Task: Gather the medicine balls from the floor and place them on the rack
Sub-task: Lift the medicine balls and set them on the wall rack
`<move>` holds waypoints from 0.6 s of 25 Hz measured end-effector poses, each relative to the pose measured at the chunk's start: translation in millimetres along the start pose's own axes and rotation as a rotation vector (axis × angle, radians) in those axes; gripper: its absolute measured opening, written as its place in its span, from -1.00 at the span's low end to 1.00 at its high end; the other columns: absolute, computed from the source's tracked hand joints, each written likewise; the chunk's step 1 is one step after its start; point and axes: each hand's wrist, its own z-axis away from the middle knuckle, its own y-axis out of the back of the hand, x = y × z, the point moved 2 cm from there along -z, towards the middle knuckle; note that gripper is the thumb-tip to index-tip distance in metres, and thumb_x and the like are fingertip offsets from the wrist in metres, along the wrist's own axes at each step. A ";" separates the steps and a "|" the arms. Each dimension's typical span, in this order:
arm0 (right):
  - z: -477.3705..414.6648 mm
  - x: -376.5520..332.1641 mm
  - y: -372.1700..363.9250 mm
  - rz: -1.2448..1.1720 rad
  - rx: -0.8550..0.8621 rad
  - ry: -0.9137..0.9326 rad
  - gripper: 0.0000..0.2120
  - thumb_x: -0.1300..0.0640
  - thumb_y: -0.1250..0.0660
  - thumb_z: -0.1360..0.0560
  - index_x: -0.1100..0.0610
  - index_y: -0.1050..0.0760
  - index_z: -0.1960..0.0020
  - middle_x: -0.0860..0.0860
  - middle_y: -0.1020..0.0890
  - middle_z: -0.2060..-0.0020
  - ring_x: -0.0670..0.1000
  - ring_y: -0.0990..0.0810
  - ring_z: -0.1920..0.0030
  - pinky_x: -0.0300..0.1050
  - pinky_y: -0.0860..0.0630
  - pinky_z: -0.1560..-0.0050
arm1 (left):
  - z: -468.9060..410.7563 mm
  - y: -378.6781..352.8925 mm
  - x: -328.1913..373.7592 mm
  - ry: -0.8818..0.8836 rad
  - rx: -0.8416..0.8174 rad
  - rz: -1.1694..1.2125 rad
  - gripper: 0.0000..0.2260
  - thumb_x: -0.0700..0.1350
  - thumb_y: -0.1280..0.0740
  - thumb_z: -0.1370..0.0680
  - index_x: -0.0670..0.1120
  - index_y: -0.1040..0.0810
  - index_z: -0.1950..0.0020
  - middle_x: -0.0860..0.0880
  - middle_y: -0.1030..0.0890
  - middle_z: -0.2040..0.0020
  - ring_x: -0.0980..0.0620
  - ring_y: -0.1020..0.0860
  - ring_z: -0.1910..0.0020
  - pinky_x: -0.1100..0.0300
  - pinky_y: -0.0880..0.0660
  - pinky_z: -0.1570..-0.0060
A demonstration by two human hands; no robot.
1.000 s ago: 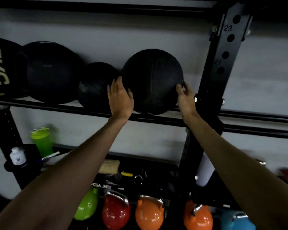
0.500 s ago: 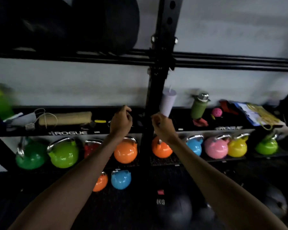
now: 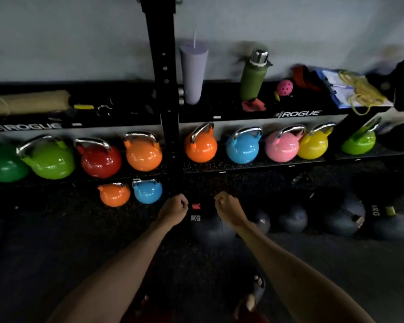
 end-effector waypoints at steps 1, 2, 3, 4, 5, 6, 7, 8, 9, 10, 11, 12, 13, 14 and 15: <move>-1.0 23.3 0.7 -0.006 -0.040 -0.026 -0.77 0.14 -0.18 -0.58 0.14 -0.56 -0.11 0.14 -0.68 -0.02 0.20 -0.62 -0.07 0.04 -0.55 -0.03 | 0.6 -23.5 1.1 0.049 -0.025 0.010 -0.89 -0.17 -0.32 -0.53 0.04 -0.53 0.13 0.08 -0.54 0.30 -0.10 -0.64 0.15 0.07 -0.57 0.10; -3.4 42.3 1.6 -0.009 -0.067 -0.049 -0.78 0.11 -0.18 -0.57 0.12 -0.56 -0.08 0.12 -0.68 0.00 0.20 -0.62 -0.06 0.05 -0.55 -0.02 | -1.0 -43.6 1.9 0.092 -0.046 0.019 -0.91 -0.14 -0.33 -0.53 0.06 -0.52 0.13 0.07 -0.56 0.28 -0.09 -0.64 0.14 0.05 -0.58 0.08; -8.7 64.5 3.2 -0.009 -0.094 -0.069 -0.80 0.09 -0.17 -0.56 0.11 -0.55 -0.03 0.10 -0.67 0.02 0.20 -0.62 -0.06 0.04 -0.55 0.00 | -5.2 -66.2 2.3 0.140 -0.068 0.033 -0.94 -0.10 -0.35 -0.54 0.06 -0.52 0.11 0.05 -0.58 0.25 -0.08 -0.65 0.12 0.04 -0.58 0.06; -15.8 88.5 2.2 -0.008 -0.119 -0.091 -0.82 0.07 -0.18 -0.56 0.10 -0.53 0.00 0.09 -0.66 0.03 0.19 -0.61 -0.05 0.02 -0.52 0.01 | -10.4 -87.9 2.0 0.184 -0.075 0.062 -0.96 -0.06 -0.37 -0.54 0.05 -0.52 0.06 0.03 -0.59 0.22 -0.08 -0.65 0.09 0.05 -0.58 0.04; -25.2 113.1 -2.3 -0.007 -0.142 -0.112 -0.81 0.06 -0.19 -0.56 0.12 -0.54 -0.02 0.09 -0.65 0.01 0.19 -0.60 -0.06 0.01 -0.50 0.00 | -17.7 -107.8 -0.2 0.225 -0.071 0.093 -0.91 -0.03 -0.39 -0.54 0.02 -0.53 -0.01 0.02 -0.59 0.18 -0.09 -0.64 0.06 0.07 -0.56 0.03; -35.2 137.4 -9.6 -0.006 -0.163 -0.126 -0.78 0.05 -0.21 -0.58 0.14 -0.55 -0.08 0.10 -0.64 -0.04 0.19 -0.59 -0.07 0.00 -0.49 -0.01 | -25.1 -129.0 -7.0 0.267 -0.076 0.123 -0.81 -0.01 -0.40 -0.54 -0.02 -0.53 -0.11 -0.01 -0.58 0.12 -0.09 -0.63 0.03 0.09 -0.54 0.01; -46.4 160.8 -18.8 -0.006 -0.176 -0.131 -0.75 0.03 -0.22 -0.58 0.15 -0.55 -0.14 0.10 -0.63 -0.07 0.18 -0.60 -0.08 0.00 -0.49 -0.02 | -31.2 -148.5 -14.7 0.309 -0.087 0.159 -0.72 0.01 -0.41 -0.54 -0.05 -0.51 -0.20 -0.03 -0.55 0.04 -0.09 -0.60 -0.02 0.11 -0.51 -0.01; -59.7 181.9 -29.0 -0.008 -0.180 -0.124 -0.74 0.02 -0.23 -0.58 0.12 -0.55 -0.16 0.10 -0.63 -0.07 0.18 -0.60 -0.06 -0.01 -0.49 0.00 | -39.3 -166.7 -25.7 0.337 -0.098 0.195 -0.64 0.02 -0.41 -0.54 -0.06 -0.48 -0.29 -0.05 -0.52 -0.05 -0.07 -0.57 -0.09 0.14 -0.48 -0.05; -74.0 200.0 -38.6 -0.018 -0.183 -0.105 -0.79 0.01 -0.23 -0.58 0.05 -0.58 -0.10 0.09 -0.62 -0.03 0.16 -0.60 0.00 -0.02 -0.49 0.04 | -48.3 -181.0 -38.3 0.349 -0.110 0.221 -0.58 0.04 -0.41 -0.54 -0.05 -0.45 -0.35 -0.07 -0.48 -0.14 -0.07 -0.52 -0.17 0.16 -0.45 -0.11; -88.3 217.3 -48.8 -0.033 -0.191 -0.092 -0.84 0.00 -0.23 -0.58 -0.03 -0.59 0.00 0.09 -0.60 0.04 0.14 -0.59 0.07 -0.02 -0.48 0.08 | -58.5 -195.2 -54.0 0.363 -0.119 0.247 -0.53 0.05 -0.41 -0.54 -0.04 -0.42 -0.40 -0.09 -0.46 -0.22 -0.08 -0.48 -0.25 0.14 -0.42 -0.18; -108.2 240.6 -64.7 -0.045 -0.186 -0.088 -0.86 -0.02 -0.25 -0.58 -0.08 -0.58 0.04 0.08 -0.59 0.08 0.13 -0.57 0.09 -0.02 -0.49 0.10 | -73.2 -212.7 -74.4 0.381 -0.114 0.280 -0.50 0.07 -0.41 -0.54 -0.02 -0.39 -0.43 -0.12 -0.44 -0.30 -0.09 -0.45 -0.31 0.11 -0.41 -0.25; -131.0 267.3 -84.4 -0.057 -0.174 -0.095 -0.86 -0.05 -0.27 -0.57 -0.07 -0.58 -0.02 0.08 -0.60 0.05 0.12 -0.59 0.06 0.01 -0.53 0.05 | -89.9 -231.0 -98.7 0.410 -0.092 0.327 -0.47 0.09 -0.40 -0.54 -0.01 -0.37 -0.46 -0.14 -0.41 -0.37 -0.11 -0.42 -0.35 0.07 -0.39 -0.32; -154.7 296.6 -105.1 -0.072 -0.152 -0.120 -0.73 -0.11 -0.29 -0.54 0.00 -0.55 -0.15 0.08 -0.62 -0.03 0.14 -0.61 -0.02 0.06 -0.56 -0.02 | -107.0 -249.7 -123.7 0.445 -0.063 0.377 -0.44 0.11 -0.40 -0.55 0.00 -0.34 -0.49 -0.16 -0.38 -0.43 -0.12 -0.39 -0.39 0.05 -0.37 -0.36; -181.2 328.2 -127.7 -0.094 -0.126 -0.144 -0.56 -0.21 -0.28 -0.50 0.03 -0.50 -0.25 0.10 -0.62 -0.09 0.16 -0.61 -0.08 0.10 -0.57 -0.08 | -125.2 -268.2 -150.7 0.480 -0.032 0.432 -0.41 0.13 -0.38 -0.55 0.00 -0.30 -0.51 -0.16 -0.35 -0.47 -0.12 -0.36 -0.42 0.03 -0.35 -0.39; -208.0 360.2 -150.0 -0.124 -0.088 -0.169 -0.46 -0.29 -0.26 -0.46 0.02 -0.47 -0.31 0.12 -0.61 -0.12 0.18 -0.61 -0.12 0.11 -0.57 -0.11 | -143.1 -284.5 -174.3 0.507 -0.006 0.484 -0.39 0.15 -0.37 -0.55 0.01 -0.27 -0.54 -0.16 -0.33 -0.49 -0.12 -0.35 -0.44 0.03 -0.33 -0.40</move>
